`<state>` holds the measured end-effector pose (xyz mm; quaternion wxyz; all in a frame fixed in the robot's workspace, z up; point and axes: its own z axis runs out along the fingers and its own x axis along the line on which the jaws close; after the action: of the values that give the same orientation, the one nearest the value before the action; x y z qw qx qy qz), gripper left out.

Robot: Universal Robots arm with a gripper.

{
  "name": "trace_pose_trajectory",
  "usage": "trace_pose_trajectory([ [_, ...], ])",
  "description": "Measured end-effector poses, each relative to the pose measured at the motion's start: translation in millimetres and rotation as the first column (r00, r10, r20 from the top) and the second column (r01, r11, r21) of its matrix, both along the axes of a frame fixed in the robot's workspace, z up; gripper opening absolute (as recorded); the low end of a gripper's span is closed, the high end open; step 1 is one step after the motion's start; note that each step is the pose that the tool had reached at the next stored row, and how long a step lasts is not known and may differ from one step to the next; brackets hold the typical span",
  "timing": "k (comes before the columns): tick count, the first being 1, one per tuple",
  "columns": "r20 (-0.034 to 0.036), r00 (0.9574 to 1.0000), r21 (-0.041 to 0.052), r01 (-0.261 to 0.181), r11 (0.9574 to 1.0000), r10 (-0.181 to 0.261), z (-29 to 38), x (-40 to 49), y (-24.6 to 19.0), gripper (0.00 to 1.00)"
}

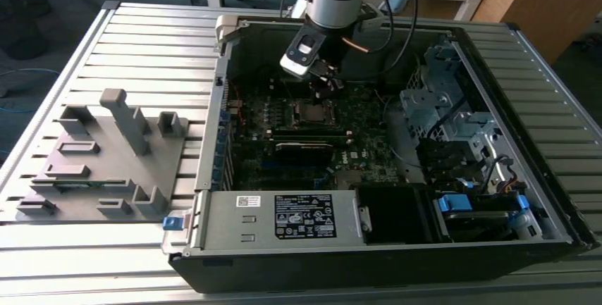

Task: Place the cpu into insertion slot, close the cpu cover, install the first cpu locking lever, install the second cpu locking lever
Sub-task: 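Close the cpu cover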

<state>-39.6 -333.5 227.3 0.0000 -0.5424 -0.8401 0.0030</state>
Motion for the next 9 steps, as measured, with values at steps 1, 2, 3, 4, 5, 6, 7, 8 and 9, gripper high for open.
trace_pose_trajectory([
  [1, 0.0, 0.9998, -0.0001, -0.018, 0.9998, 0.018, -0.1, 0.0, 0.0, 0.11],
  [2, 0.0, 0.9994, 0.0, -0.036, 0.9994, 0.036, -0.3, 0.0, 0.0, 0.11],
  [3, 0.0, 0.9985, -0.0001, -0.055, 0.9985, 0.055, -0.4, 0.0, 0.0, 0.11],
  [4, 0.0, 0.9973, -0.0001, -0.073, 0.9973, 0.073, -0.6, 0.0, 0.0, 0.11],
  [5, 0.0, 0.9959, 0.0, -0.091, 0.9959, 0.091, -0.8, 0.0, 0.0, 0.11],
  [6, 0.0, 0.9941, -0.0001, -0.109, 0.9941, 0.109, -0.9, 0.0, 0.0, 0.11],
  [7, 0.0001, 0.9919, -0.0001, -0.127, 0.9919, 0.127, -1.1, 0.0, 0.0, 0.11],
  [8, 0.0, 0.9895, -0.0001, -0.144, 0.9895, 0.144, -1.3, 0.0, 0.0, 0.11],
  [9, 0.0, 0.9868, -0.0001, -0.162, 0.9868, 0.162, -1.4, 0.0, 0.0, 0.11],
])
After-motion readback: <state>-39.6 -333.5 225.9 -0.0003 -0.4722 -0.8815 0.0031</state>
